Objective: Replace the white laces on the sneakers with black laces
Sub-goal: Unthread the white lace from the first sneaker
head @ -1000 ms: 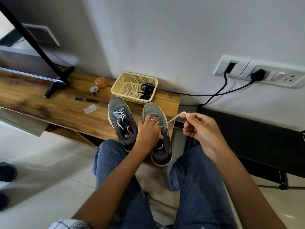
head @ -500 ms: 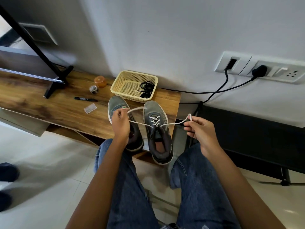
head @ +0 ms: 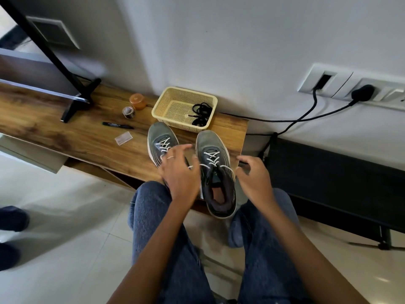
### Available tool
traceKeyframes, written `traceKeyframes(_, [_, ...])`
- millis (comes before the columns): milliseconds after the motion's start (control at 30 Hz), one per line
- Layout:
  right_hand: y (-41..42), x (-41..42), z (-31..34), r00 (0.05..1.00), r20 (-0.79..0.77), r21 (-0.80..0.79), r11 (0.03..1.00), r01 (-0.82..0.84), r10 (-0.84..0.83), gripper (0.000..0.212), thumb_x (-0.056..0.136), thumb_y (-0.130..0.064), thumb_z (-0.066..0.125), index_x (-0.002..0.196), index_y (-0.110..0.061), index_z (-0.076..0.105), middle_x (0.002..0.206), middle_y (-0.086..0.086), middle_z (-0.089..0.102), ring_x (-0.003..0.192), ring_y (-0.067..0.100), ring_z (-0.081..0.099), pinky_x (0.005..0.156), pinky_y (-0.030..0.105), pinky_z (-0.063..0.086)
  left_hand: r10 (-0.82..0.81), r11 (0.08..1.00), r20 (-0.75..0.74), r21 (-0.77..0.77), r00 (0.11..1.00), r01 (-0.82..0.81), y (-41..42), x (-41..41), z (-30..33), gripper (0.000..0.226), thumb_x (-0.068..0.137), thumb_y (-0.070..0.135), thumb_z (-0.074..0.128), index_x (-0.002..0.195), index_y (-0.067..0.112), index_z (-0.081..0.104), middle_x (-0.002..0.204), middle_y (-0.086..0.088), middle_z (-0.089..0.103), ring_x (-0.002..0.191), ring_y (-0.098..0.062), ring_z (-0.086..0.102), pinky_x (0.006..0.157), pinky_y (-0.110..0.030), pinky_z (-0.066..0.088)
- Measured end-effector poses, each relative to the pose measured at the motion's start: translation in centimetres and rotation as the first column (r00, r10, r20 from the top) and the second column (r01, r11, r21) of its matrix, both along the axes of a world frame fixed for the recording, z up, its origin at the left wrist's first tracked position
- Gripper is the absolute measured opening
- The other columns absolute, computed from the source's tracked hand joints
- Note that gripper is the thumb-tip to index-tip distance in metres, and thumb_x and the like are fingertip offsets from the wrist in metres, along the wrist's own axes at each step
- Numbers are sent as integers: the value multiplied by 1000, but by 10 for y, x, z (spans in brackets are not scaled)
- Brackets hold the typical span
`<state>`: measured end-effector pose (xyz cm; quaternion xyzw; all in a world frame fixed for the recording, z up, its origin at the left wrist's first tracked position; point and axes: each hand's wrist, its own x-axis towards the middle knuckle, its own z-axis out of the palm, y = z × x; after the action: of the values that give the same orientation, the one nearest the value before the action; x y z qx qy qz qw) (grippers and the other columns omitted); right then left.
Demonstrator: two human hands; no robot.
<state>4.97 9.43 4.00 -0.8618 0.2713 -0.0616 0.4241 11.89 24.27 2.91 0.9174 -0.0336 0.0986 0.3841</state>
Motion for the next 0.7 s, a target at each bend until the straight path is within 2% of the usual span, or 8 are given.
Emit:
traceKeyframes(100, [13, 9, -8, 992, -23, -105, 987, -125, 124, 29, 88, -11, 58, 116, -9, 64, 114, 8, 59, 110, 23, 54, 91, 27, 37, -301, 944, 67, 159, 951, 288, -19, -8, -15, 25, 84, 18, 62, 108, 19, 66, 111, 1, 66, 105, -20, 58, 92, -39, 39])
traceKeyframes(200, [22, 14, -16, 985, -61, -166, 971, -170, 162, 27, 89, -14, 58, 114, -11, 64, 113, 8, 58, 108, 22, 52, 89, 30, 39, -428, 869, 5, 280, 904, 409, -30, -11, -30, 28, 78, 11, 61, 105, 12, 69, 103, -5, 70, 96, -26, 63, 86, -38, 47])
traceKeyframes(333, [25, 18, -24, 978, -93, -218, 955, -203, 187, 26, 90, -16, 59, 114, -10, 63, 113, 8, 58, 108, 23, 54, 88, 29, 40, -409, 872, -15, 287, 913, 396, -32, -12, -36, 30, 75, 3, 56, 102, 5, 70, 99, -12, 71, 86, -33, 65, 80, -40, 53])
traceKeyframes(433, [25, 16, -28, 976, -121, -236, 949, -208, 184, 24, 92, -19, 57, 113, -10, 63, 112, 9, 59, 105, 24, 56, 82, 29, 39, -365, 898, -42, 249, 930, 363, -33, -12, -34, 23, 77, -2, 61, 98, 3, 70, 95, -14, 70, 82, -35, 65, 74, -41, 54])
traceKeyframes(533, [24, 11, -31, 984, -99, -243, 956, -166, 145, 23, 93, -21, 57, 111, -9, 66, 109, 8, 61, 100, 24, 58, 78, 29, 38, -360, 875, -10, 343, 933, 341, -35, -7, -31, 14, 68, 0, 74, 79, 8, 71, 76, -8, 69, 68, -27, 63, 66, -32, 52])
traceKeyframes(600, [24, 9, -33, 991, -80, -232, 964, -128, 112, 22, 92, -21, 58, 109, -9, 68, 106, 9, 63, 97, 25, 59, 76, 30, 39, -368, 844, 12, 424, 930, 328, -35, -4, -32, 15, 62, 4, 80, 68, 12, 69, 65, -3, 65, 60, -23, 60, 72, -32, 46])
traceKeyframes(700, [23, 8, -34, 996, -72, -215, 975, -61, 46, 21, 91, -22, 59, 106, -9, 69, 103, 8, 65, 93, 23, 60, 70, 26, 34, -384, 827, 47, 462, 922, 320, -35, -1, -36, 15, 64, 6, 80, 65, 12, 66, 63, -3, 63, 57, -24, 59, 83, -31, 35])
